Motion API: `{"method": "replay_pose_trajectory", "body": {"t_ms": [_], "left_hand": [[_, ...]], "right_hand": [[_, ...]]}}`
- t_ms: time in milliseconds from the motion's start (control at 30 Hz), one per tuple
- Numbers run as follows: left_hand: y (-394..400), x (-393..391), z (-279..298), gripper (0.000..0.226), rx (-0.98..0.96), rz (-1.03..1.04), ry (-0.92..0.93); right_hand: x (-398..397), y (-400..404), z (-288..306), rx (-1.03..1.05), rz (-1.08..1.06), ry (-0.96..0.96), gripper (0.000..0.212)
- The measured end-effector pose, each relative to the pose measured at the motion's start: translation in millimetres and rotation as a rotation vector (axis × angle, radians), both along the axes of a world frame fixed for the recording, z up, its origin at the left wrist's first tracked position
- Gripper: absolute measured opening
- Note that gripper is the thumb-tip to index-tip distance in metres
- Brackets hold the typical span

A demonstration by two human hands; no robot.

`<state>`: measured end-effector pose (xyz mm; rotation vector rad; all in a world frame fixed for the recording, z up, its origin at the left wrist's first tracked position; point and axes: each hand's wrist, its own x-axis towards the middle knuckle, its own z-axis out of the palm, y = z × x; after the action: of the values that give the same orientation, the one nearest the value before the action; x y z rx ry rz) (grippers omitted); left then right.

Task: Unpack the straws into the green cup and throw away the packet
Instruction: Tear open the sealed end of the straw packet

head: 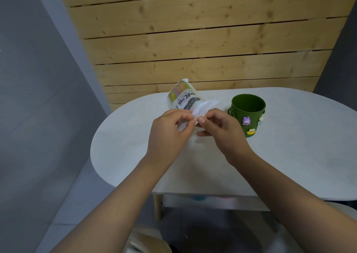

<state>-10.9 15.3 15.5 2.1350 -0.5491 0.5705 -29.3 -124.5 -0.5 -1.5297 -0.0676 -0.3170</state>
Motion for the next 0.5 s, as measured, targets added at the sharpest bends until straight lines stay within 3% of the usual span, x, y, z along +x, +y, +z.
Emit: {"method": "replay_pose_trajectory", "body": {"t_ms": [200,367,500], "left_hand": [[-1,2,1,0.013,0.06,0.035,0.002],[5,12,10,0.006,-0.135,0.034,0.114],[13,13,11,0.007,-0.126,0.042,0.089]], "right_hand": [[0,0,0,-0.021,0.005,0.02,0.019],[-4,4,-4,-0.028,0.054,0.015,0.018],[-4,1,-5,-0.038,0.053,0.099,0.019]]}}
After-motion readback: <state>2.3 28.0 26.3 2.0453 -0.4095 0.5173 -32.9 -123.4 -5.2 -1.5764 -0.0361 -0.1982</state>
